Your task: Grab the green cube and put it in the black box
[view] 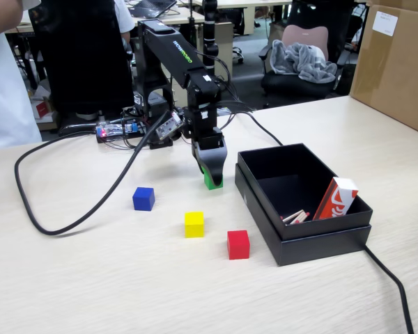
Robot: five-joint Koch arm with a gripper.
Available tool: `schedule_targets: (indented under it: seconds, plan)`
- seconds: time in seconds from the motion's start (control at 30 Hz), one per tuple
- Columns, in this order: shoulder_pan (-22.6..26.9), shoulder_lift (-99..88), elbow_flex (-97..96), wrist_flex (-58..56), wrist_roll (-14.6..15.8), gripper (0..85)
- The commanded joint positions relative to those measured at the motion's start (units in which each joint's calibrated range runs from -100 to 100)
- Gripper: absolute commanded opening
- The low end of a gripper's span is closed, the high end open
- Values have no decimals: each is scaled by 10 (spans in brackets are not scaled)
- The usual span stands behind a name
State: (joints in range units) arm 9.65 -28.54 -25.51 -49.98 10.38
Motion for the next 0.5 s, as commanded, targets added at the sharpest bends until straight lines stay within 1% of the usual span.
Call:
schedule_targets:
  seconds: [0.0,0.13,0.3,0.33,0.4,0.47]
  plan:
    - [3,12,42,-5,1,476]
    - [3,36,45,-5,2,469]
    - [3,68,54,-5,5,412]
    - [2,69,56,-5,9,374]
    - [2,69,60,-5,15,265]
    - [1,70,61,-5,19,176]
